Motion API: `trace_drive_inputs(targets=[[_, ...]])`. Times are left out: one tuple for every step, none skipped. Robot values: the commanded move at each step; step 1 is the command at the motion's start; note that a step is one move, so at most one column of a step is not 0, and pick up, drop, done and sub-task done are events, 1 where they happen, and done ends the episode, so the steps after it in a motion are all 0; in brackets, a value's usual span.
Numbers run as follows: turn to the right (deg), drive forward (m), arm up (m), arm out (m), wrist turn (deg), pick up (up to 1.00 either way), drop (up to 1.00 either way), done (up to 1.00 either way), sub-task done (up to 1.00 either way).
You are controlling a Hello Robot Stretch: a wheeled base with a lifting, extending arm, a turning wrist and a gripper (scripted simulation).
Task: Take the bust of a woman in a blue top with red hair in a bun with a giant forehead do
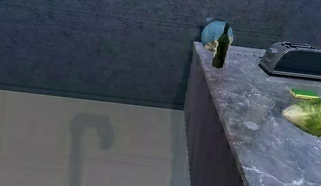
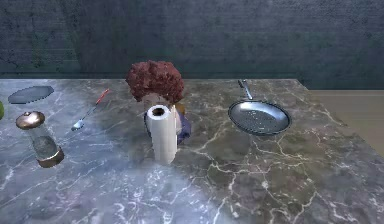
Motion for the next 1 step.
trace_drive_inputs(targets=[[0.0, 0.00, 0.50, 0.00, 0.0, 0.00, 0.00, 0.00, 0.00]])
